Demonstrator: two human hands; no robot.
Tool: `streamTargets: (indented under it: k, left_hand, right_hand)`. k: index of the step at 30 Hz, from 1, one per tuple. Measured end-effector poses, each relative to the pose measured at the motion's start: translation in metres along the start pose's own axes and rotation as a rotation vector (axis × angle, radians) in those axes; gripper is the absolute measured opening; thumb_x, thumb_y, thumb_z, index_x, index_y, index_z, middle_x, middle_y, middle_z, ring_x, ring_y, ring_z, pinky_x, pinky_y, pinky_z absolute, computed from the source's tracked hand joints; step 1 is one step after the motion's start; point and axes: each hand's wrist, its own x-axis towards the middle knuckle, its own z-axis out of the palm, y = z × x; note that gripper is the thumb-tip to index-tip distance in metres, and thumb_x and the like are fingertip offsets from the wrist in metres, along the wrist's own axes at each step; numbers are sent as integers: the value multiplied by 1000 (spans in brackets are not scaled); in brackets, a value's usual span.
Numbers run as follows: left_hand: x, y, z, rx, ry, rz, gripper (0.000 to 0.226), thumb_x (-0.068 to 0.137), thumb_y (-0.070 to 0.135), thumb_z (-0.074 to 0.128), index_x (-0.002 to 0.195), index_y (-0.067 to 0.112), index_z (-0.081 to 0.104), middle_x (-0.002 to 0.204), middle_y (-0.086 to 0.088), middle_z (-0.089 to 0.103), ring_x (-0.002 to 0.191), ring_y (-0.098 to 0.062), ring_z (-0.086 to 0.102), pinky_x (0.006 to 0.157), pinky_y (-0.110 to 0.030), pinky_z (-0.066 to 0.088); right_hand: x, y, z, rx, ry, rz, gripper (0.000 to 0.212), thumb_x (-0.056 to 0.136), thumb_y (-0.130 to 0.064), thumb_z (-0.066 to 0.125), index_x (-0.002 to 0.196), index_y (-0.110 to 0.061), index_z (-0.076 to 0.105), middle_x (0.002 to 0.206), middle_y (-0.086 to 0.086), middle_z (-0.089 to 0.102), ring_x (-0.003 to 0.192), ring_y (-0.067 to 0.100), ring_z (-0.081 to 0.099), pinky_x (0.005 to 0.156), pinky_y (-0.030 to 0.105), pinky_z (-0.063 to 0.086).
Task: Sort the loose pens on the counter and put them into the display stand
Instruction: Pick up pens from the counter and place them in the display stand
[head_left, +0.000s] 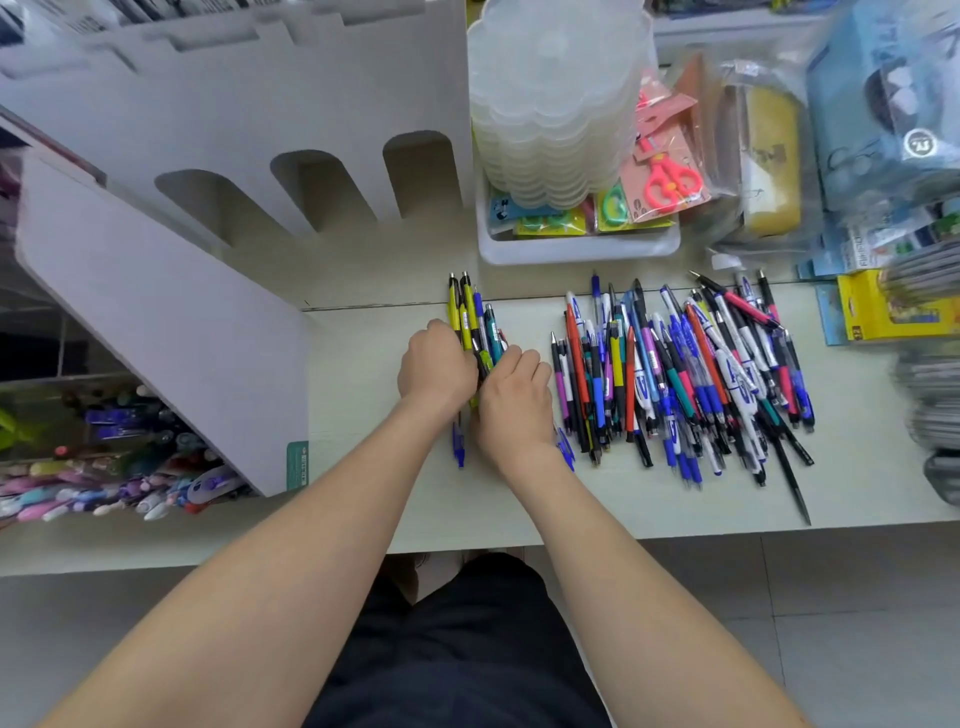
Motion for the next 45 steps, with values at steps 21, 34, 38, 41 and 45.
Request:
streamTargets:
  k: [21, 34, 38, 41, 45]
  left_hand:
    - [-58, -36, -6, -288, 175, 6, 24, 101, 33, 59, 117, 15, 61, 113, -1, 61, 102, -23, 60, 81, -33, 46]
    - [-97, 16, -44, -1278, -258, -172, 36, 87, 13, 87, 111, -8, 72, 99, -17, 79, 87, -27, 77, 72, -33, 60]
    - [-103, 17, -54, -1280, -213, -186, 16, 94, 1, 70, 106, 2, 61, 85, -19, 64, 70, -27, 68, 59, -31, 57]
    - [-107, 21, -64, -1342, -229, -154, 13, 99, 0, 64, 109, 3, 56, 84, -19, 66, 70, -26, 69, 61, -33, 59]
    - [-108, 24, -70, -1442, -147, -146, 14, 101, -2, 57, 109, 8, 51, 79, -14, 60, 70, -24, 65, 63, -36, 61]
  right_hand:
    - [-6, 55, -76, 776, -349, 49, 15, 99, -20, 55, 88, -17, 46, 77, 1, 49, 61, 16, 45, 53, 30, 40]
    - [-59, 12, -111, 739, -252, -149, 47, 87, -23, 57, 122, -24, 26, 85, 6, 68, 65, 28, 68, 57, 48, 61]
    - [-62, 12, -122, 819, -234, -147, 75, 83, -16, 66, 133, -36, 14, 88, -1, 73, 76, 20, 72, 72, 49, 63]
    - [-63, 20, -139, 859, -306, -162, 87, 85, -12, 73, 145, -32, 13, 93, -7, 68, 70, 8, 66, 54, 23, 56]
    - [-68, 34, -154, 949, -386, -161, 87, 85, -25, 80, 153, -39, 29, 108, -9, 67, 77, 9, 72, 63, 28, 56]
